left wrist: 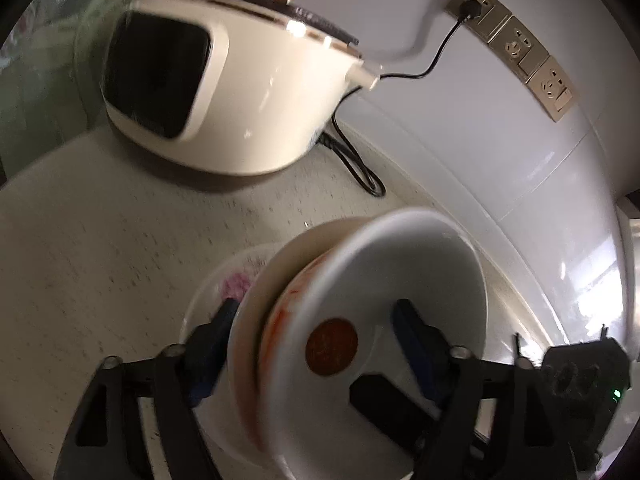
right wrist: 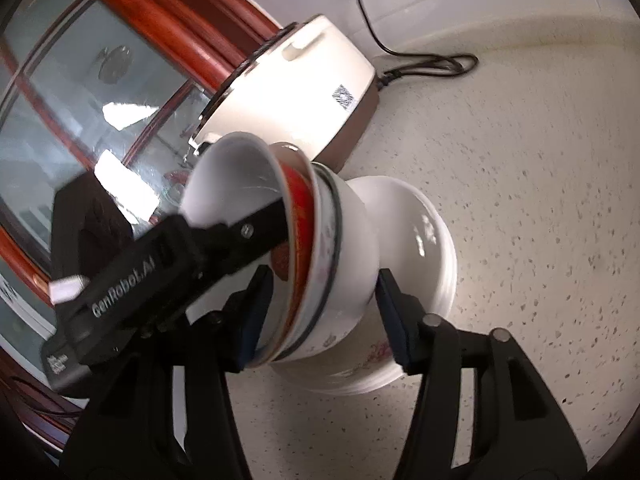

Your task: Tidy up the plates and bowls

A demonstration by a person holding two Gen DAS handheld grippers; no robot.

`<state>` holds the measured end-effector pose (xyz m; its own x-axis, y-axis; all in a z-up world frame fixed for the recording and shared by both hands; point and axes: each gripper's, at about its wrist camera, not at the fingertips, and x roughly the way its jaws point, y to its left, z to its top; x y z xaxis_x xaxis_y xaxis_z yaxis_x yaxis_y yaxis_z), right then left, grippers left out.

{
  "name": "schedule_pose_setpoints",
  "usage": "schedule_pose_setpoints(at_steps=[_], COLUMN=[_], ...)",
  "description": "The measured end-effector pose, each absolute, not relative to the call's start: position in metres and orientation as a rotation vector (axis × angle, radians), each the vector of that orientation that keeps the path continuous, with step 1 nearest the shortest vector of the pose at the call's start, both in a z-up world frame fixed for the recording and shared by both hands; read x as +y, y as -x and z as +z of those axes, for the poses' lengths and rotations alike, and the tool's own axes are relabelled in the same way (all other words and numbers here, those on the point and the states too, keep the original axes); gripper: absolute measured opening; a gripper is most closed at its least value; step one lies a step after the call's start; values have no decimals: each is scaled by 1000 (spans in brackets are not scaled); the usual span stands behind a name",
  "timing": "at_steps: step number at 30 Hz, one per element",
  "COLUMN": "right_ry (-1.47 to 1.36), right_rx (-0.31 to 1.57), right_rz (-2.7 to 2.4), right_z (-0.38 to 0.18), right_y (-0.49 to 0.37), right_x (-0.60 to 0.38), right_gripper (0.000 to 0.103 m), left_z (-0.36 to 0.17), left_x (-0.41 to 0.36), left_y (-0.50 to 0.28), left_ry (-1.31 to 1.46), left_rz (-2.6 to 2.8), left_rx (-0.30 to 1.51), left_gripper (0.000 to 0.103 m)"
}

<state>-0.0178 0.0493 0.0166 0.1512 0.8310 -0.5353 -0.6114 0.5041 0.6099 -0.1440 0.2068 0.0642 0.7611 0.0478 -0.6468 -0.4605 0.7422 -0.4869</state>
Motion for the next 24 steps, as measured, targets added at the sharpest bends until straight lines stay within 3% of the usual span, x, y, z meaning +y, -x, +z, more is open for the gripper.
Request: schedule_pose_setpoints(at_steps=[7,10,12,24], right_ry=[-116,-65,-26,-110], right_rx=[833,711,641,520], right_rz=[962,899,850,957], right_z=[28,40,47,52], right_y=[31,38,41,52], right_x=[50,44,39,-3], right_gripper=[67,74,80,89], left_z=[58,60,63,95], left_x=[209,210,209,180], left_y=[141,142,142,187], left_ry=[680,685,659,406], left_rz=[325,310,320,395], left_rx=[654,610,592,509], left_gripper=[89,103,103,103])
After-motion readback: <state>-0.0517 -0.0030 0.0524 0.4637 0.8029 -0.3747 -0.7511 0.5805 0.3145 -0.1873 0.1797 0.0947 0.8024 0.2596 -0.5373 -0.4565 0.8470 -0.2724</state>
